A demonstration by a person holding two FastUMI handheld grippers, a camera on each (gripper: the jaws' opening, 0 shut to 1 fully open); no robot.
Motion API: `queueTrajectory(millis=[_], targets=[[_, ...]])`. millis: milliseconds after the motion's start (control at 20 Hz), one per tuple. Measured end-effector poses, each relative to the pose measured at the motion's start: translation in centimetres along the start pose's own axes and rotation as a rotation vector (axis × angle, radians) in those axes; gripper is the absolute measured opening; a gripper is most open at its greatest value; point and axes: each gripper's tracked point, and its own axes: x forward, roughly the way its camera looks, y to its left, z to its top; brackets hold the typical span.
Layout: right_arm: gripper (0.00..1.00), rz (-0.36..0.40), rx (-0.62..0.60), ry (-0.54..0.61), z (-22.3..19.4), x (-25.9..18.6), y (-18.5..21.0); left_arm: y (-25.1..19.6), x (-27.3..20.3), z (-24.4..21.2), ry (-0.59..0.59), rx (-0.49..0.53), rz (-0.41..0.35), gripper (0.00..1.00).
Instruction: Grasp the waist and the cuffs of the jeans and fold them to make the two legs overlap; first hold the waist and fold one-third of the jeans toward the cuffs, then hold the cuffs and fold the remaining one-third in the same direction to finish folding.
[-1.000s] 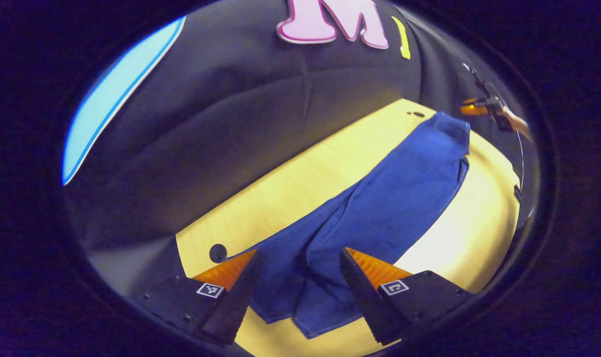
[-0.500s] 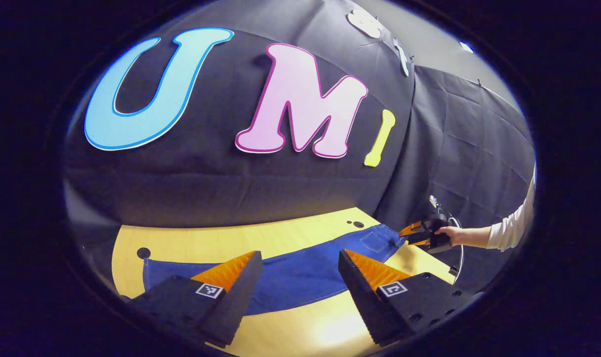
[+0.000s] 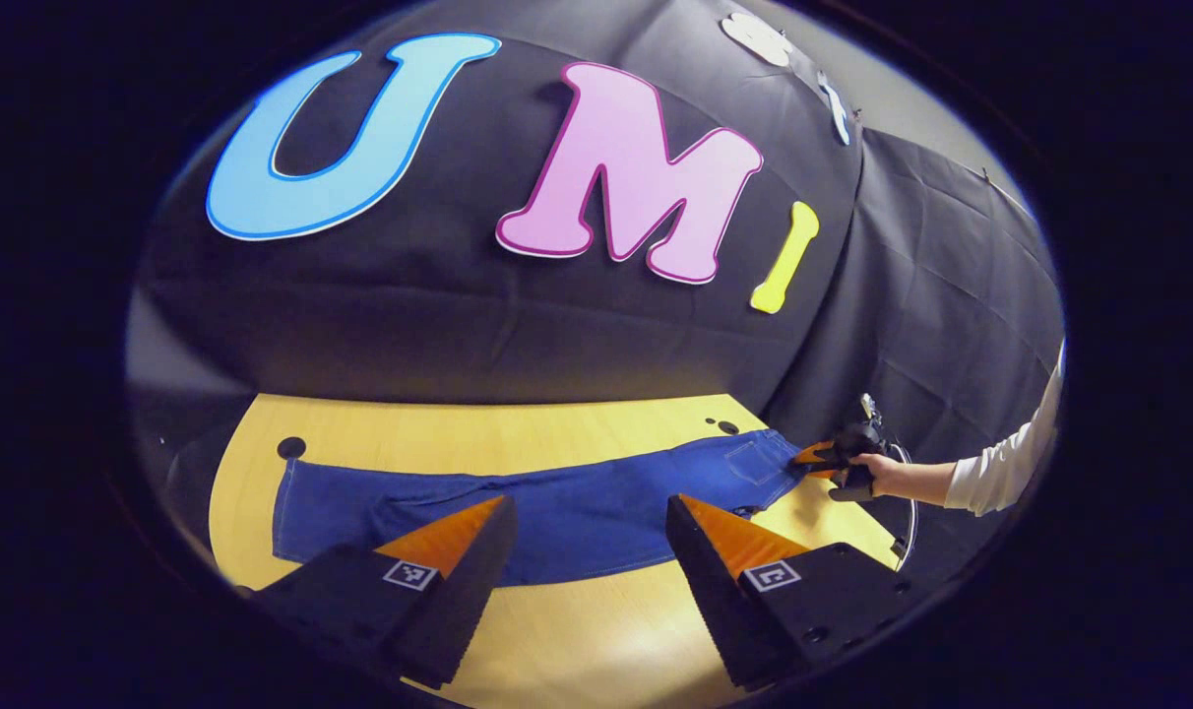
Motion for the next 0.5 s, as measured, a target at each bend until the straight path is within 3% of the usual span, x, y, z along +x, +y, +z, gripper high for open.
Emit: queueTrajectory(millis=[100,150,200,250,300,400,450,500], targets=[[0.26,0.028,0.009,-0.019,0.5,-0.3,0.5,0.4,-0.6,-1.0,0.017,-0.017,0.016,0.97],[0.18,0.052,0.008,-0.053,1.2,-0.8,1.1,0.7,-0.9,-1.4,0.022,-0.033,0.023,0.96],[0.19,0.092,0.001,-0.091,2.0,-1.5,2.2,1.0,-1.5,-1.8,0.019,-0.049,0.028,0.97],[0.10,0.129,-0.014,-0.118,2.5,-2.4,3.8,1.4,-1.9,-1.9,0.014,-0.065,0.024,0.97],[0.18,0.159,-0.040,-0.143,2.8,-3.4,5.4,2.0,-2.4,-2.5,0.015,-0.081,0.023,0.97],[0.18,0.233,-0.099,-0.189,3.8,-7.4,8.1,3.1,-3.4,-3.7,0.036,-0.105,0.031,0.97],[0.27,0.266,-0.125,-0.206,3.8,-9.0,9.4,3.5,-4.0,-4.0,0.038,-0.108,0.031,0.97],[0.27,0.309,-0.149,-0.222,3.6,-10.9,11.0,3.8,-4.6,-4.2,0.035,-0.107,0.029,0.97]])
